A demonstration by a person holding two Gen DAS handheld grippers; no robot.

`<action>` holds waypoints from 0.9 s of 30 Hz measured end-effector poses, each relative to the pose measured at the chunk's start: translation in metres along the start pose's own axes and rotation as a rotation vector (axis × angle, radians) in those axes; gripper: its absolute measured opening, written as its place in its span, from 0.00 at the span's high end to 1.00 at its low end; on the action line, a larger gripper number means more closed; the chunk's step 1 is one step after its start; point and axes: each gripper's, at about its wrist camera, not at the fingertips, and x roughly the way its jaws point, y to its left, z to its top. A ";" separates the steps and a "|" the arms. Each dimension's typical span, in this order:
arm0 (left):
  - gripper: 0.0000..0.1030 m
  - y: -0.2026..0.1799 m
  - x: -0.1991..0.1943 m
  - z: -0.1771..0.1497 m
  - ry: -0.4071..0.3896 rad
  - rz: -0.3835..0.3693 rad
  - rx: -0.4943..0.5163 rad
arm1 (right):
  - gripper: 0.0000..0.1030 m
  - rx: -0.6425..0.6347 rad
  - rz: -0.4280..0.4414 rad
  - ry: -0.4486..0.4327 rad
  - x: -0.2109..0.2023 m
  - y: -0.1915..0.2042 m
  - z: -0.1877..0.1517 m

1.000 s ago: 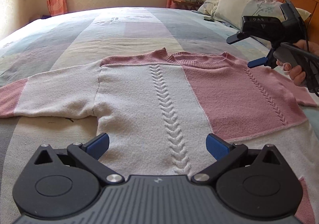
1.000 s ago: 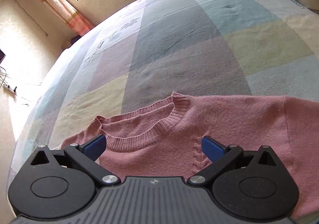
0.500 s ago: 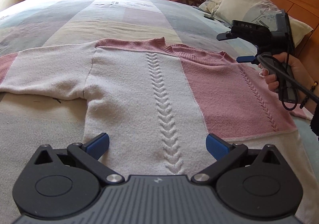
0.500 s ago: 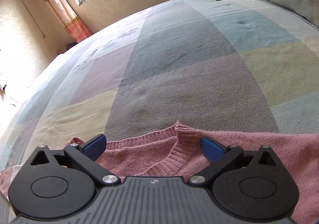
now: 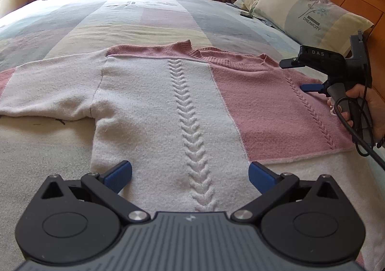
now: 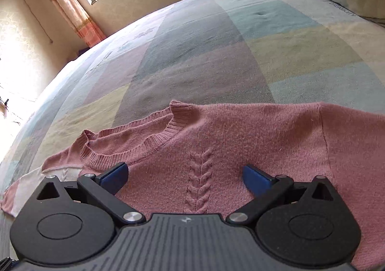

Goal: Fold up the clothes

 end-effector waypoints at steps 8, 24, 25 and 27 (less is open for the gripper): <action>0.01 -0.008 0.004 -0.002 0.003 0.029 0.067 | 0.00 -0.060 -0.110 -0.087 0.028 0.013 0.021; 0.01 -0.009 -0.009 -0.001 -0.033 0.004 0.016 | 0.00 -0.142 0.016 0.051 -0.108 0.035 -0.069; 0.01 -0.012 -0.010 -0.002 -0.040 0.010 0.032 | 0.00 -0.130 -0.002 0.062 -0.106 0.031 -0.078; 0.01 -0.016 -0.012 -0.003 -0.054 0.019 0.059 | 0.00 -0.102 -0.024 0.066 -0.103 0.023 -0.094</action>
